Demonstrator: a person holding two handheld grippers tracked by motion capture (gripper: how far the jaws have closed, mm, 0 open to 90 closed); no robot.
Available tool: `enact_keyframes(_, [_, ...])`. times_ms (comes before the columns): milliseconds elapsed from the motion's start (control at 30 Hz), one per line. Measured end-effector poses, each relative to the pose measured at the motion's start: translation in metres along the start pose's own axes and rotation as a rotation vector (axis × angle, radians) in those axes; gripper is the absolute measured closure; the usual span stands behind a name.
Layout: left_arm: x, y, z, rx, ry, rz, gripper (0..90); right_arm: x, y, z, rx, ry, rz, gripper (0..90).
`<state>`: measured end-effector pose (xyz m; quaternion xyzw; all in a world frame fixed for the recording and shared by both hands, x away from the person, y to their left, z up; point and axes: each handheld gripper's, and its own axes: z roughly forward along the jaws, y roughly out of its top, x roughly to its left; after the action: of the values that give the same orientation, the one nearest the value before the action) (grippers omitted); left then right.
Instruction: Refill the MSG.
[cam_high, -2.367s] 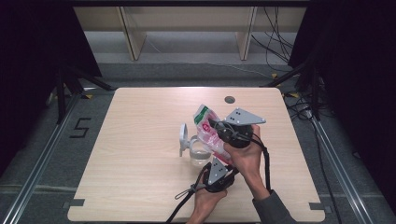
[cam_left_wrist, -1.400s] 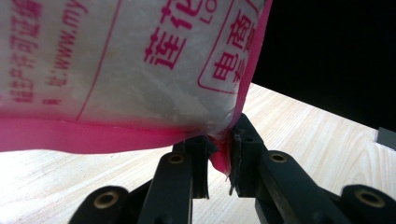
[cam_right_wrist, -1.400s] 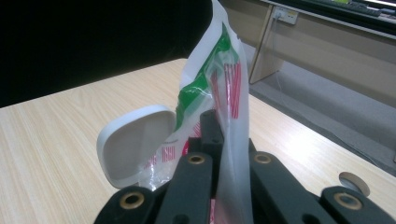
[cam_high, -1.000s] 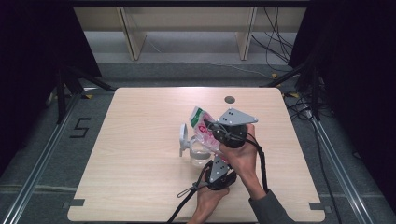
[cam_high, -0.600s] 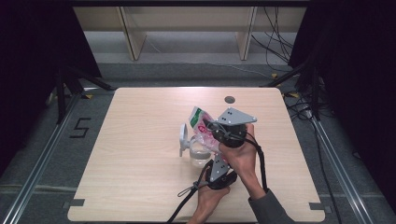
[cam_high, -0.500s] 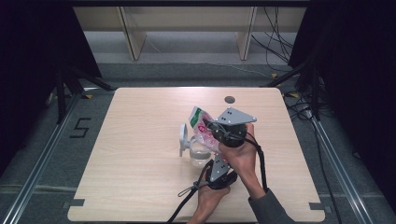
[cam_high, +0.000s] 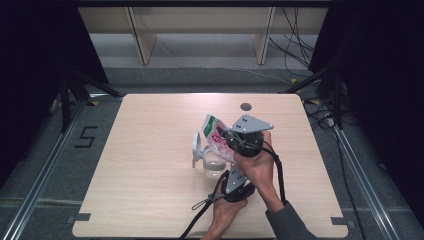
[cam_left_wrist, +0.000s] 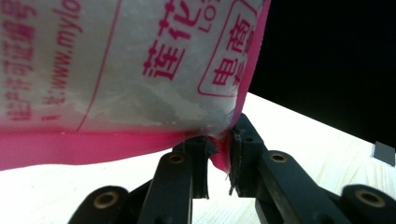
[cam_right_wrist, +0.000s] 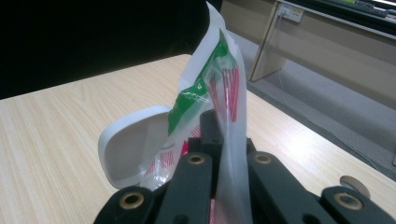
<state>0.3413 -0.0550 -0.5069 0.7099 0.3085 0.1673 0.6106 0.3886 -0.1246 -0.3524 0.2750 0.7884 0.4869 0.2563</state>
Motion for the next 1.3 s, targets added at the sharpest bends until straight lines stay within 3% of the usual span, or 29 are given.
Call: enact_keyframes(1300, [-0.0002,0.003,0.0045,-0.022,-0.002,-0.016,78.9,-0.0012,0.0033,0.001,-0.002,-0.007,-0.014,90.0])
